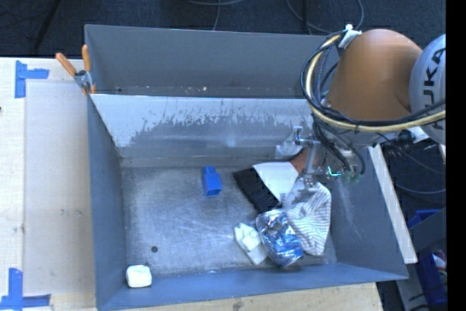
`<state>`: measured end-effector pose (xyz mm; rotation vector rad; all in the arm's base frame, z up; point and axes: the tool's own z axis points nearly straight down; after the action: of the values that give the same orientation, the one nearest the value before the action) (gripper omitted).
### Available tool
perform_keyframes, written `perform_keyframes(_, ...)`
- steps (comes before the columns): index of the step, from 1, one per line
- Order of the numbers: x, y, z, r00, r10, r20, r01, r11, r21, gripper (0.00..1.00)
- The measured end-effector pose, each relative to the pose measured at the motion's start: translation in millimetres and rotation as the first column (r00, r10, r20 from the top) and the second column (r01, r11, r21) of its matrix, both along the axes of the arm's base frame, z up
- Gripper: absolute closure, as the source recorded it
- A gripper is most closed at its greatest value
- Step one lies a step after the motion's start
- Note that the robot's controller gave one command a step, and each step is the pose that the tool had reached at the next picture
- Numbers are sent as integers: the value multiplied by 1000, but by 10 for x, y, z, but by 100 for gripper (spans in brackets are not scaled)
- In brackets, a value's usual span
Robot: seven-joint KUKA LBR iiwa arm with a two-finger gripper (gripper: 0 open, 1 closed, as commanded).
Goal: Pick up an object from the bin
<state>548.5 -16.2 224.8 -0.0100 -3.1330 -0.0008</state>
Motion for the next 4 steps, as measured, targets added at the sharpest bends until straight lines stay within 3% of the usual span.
perform_keyframes(1, 15, 0, 41, 1000, 0, 8, 0, 1000, 0, 0)
perform_keyframes(2, -163, 45, -372, 996, 93, 11, -93, 996, -1, 0)
perform_keyframes(3, -614, 134, -619, 947, 321, 5, -321, 947, 1, 0)
perform_keyframes(4, -741, 46, -784, 887, 463, 6, -463, 887, 1, 0)
